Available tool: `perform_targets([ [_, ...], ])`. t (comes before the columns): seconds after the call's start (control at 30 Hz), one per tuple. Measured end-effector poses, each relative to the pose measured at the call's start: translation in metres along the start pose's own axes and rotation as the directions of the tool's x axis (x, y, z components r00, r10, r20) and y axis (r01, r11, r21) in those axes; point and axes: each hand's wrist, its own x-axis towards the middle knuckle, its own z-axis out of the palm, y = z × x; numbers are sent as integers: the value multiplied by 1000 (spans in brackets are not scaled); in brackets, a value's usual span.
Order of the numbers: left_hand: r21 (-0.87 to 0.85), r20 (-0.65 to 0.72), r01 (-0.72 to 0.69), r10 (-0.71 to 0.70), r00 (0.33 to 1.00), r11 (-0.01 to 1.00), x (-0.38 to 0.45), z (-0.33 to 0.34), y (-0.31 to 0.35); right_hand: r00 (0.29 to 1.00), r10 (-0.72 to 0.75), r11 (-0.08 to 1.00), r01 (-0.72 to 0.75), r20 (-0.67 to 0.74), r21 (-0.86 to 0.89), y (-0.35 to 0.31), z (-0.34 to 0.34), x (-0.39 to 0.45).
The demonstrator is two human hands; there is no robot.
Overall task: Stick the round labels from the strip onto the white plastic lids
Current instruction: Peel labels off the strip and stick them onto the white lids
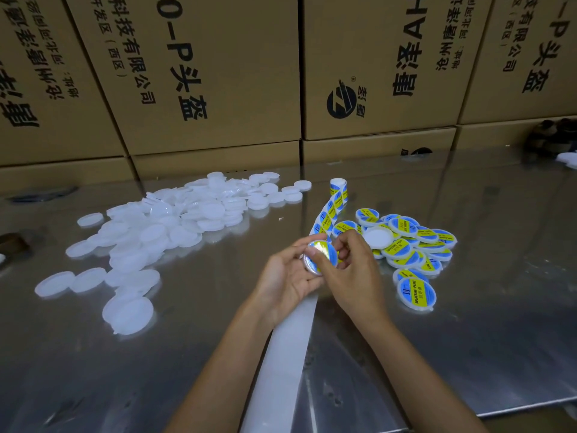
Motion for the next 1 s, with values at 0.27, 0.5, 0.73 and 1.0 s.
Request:
perform_targets([
  [0.27, 46, 0, 13, -13, 1000, 999, 2, -2, -1, 995, -10, 998, 16, -102, 56, 2, -4, 3],
  [0.5, -69, -24, -52, 50, 998, 996, 1, -2, 4, 990, 72, 992, -84, 124, 94, -5, 3, 0],
  [0.73, 29, -28, -39, 40, 999, 999, 3, -6, 1, 999, 15, 975, -21, 29, 220, -8, -3, 1],
  [1.0, 479, -15, -191, 226, 974, 857, 0, -15, 1, 1000, 22, 972, -22, 4, 234, -4, -7, 5],
])
